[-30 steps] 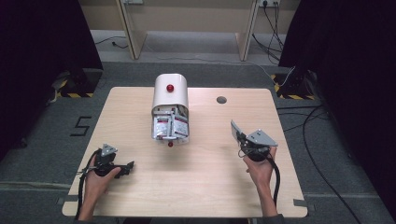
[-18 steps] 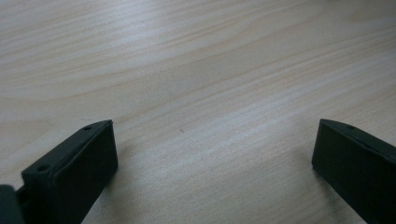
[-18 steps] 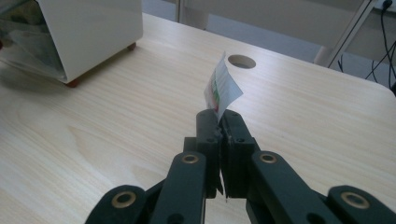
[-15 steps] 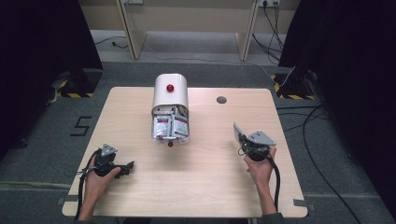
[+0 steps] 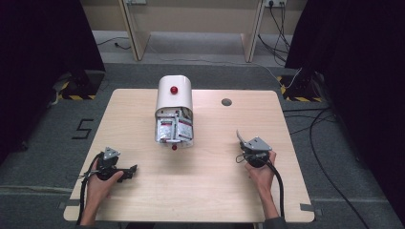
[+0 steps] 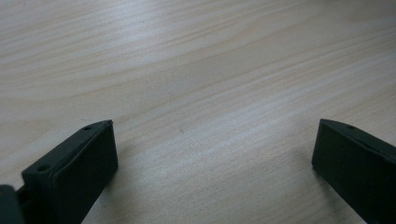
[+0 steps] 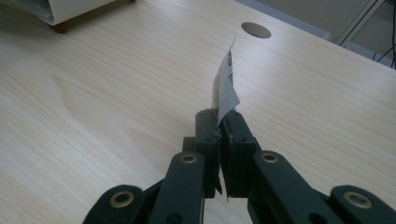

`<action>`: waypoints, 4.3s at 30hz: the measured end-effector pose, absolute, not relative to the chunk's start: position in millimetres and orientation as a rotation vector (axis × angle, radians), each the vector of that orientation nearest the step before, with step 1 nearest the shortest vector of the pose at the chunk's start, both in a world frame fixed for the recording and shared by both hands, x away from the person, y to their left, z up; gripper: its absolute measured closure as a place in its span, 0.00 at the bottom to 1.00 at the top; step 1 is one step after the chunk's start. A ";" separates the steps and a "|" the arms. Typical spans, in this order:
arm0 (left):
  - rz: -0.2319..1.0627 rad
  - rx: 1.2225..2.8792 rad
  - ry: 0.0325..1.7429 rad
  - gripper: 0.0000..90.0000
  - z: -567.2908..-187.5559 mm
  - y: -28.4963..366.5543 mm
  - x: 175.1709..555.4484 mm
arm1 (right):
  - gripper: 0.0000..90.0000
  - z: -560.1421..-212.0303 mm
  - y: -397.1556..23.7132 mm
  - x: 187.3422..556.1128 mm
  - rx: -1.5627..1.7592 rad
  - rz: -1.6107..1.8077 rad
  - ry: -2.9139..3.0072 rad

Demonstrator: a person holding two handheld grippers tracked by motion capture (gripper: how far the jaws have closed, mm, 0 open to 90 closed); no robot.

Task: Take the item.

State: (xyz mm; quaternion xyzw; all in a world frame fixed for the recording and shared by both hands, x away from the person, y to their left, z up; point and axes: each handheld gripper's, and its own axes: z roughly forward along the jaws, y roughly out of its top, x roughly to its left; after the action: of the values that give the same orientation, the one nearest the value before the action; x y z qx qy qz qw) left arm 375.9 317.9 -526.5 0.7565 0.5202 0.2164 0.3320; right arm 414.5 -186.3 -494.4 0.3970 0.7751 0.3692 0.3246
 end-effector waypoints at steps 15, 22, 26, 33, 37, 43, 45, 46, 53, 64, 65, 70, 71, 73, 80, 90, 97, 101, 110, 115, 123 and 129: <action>0.565 1.977 1.359 0.00 -526.5 318.0 375.9 | 0.91 -504.0 -179.3 416.2 1.022 0.964 2.067; 0.565 1.977 1.359 0.00 -526.5 318.0 375.9 | 0.87 -505.5 -180.4 418.7 1.060 1.006 2.074; 0.565 1.977 1.359 0.00 -526.5 317.9 375.9 | 0.82 -507.3 -181.5 420.4 1.091 1.023 2.087; 0.565 1.977 1.360 0.00 -526.5 318.0 375.9 | 0.75 -509.0 -182.0 422.6 1.137 1.069 2.105; 0.565 1.977 1.360 0.00 -526.5 317.9 375.9 | 0.69 -511.7 -181.5 424.5 1.169 1.079 2.117; 0.565 1.977 1.359 0.00 -526.5 318.0 375.9 | 0.53 -513.5 -180.7 426.4 1.226 1.119 2.148; 0.565 1.977 1.359 0.00 -526.5 317.9 375.9 | 0.49 -513.3 -181.2 426.9 1.236 1.149 2.156; 0.565 1.977 1.359 0.00 -526.5 318.0 375.9 | 0.47 -513.0 -181.2 427.0 1.244 1.155 2.155; 0.565 1.977 1.359 0.00 -526.5 318.0 375.9 | 0.39 -509.5 -181.8 426.9 1.282 1.176 2.152; 0.565 1.977 1.359 0.00 -526.5 317.9 375.9 | 0.35 -495.6 -180.6 418.6 1.250 1.204 2.150; 0.565 1.977 1.359 0.00 -526.5 318.0 376.0 | 0.35 -494.7 -181.1 418.2 1.250 1.209 2.149; 0.565 1.977 1.359 0.00 -526.5 318.0 375.9 | 0.34 -492.8 -185.2 416.4 1.278 1.194 2.146; 0.565 1.977 1.359 0.00 -526.5 317.9 375.9 | 0.34 -492.6 -185.4 415.8 1.281 1.189 2.147; 0.566 1.979 1.358 0.00 -526.4 318.0 375.9 | 0.34 -491.9 -185.7 413.9 1.284 1.183 2.144; 0.566 1.978 1.359 0.00 -526.4 318.0 375.9 | 0.34 -488.4 -187.0 406.8 1.275 1.157 2.152; 0.566 1.977 1.359 0.00 -526.4 317.9 375.8 | 0.34 -488.7 -192.9 391.7 1.267 1.147 2.159; 0.566 1.977 1.359 0.00 -526.4 317.9 375.8 | 0.34 -490.8 -201.0 379.2 1.269 1.145 2.155; 0.566 1.977 1.359 0.00 -526.5 317.9 375.8 | 0.34 -490.8 -204.3 374.2 1.269 1.155 2.149; 0.566 1.977 1.358 0.00 -526.4 317.9 375.8 | 0.30 -493.9 -207.8 367.4 1.265 1.149 2.163; 0.566 1.977 1.359 0.00 -526.4 317.9 375.8 | 0.24 -495.3 -208.9 364.0 1.263 1.147 2.172; 0.566 1.977 1.359 0.00 -526.4 317.9 375.8 | 0.19 -492.3 -209.0 355.9 1.249 1.141 2.164; 0.566 1.977 1.359 0.00 -526.4 317.9 375.8 | 0.20 -493.2 -212.0 350.8 1.243 1.135 2.143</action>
State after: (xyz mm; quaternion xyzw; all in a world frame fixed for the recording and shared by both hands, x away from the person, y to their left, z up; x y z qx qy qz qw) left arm 375.8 317.9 -526.4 0.7567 0.5199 0.2167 0.3319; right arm 350.8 -212.0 -493.2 0.4462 0.7694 0.4075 0.2070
